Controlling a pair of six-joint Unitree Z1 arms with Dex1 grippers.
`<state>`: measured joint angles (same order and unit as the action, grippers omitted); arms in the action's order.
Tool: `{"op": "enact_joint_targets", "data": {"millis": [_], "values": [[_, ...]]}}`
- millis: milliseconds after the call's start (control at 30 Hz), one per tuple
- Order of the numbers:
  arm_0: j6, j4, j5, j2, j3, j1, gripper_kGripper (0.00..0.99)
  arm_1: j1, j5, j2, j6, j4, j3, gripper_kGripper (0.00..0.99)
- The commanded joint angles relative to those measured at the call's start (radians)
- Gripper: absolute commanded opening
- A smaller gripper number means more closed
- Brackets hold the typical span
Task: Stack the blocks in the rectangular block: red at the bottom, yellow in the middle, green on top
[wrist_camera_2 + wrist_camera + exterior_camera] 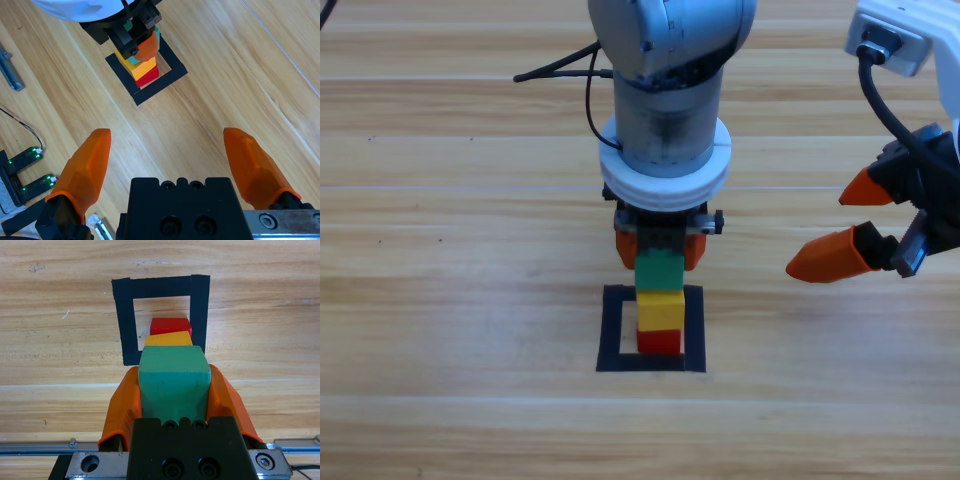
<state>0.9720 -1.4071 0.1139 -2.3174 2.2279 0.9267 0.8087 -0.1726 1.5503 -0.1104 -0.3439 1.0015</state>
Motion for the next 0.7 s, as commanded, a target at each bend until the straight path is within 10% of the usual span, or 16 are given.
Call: {"op": "enact_joint_targets", "data": {"millis": [33,700], "values": [[0.021,-0.006,0.012,-0.056,-0.019,0.018,0.0,0.023,-0.011,0.002,-0.009,-0.015,-0.032,0.99],[0.03,-0.006,0.012,-0.066,-0.019,0.018,0.0,0.023,-0.011,0.001,-0.009,-0.015,-0.034,0.99]]}}
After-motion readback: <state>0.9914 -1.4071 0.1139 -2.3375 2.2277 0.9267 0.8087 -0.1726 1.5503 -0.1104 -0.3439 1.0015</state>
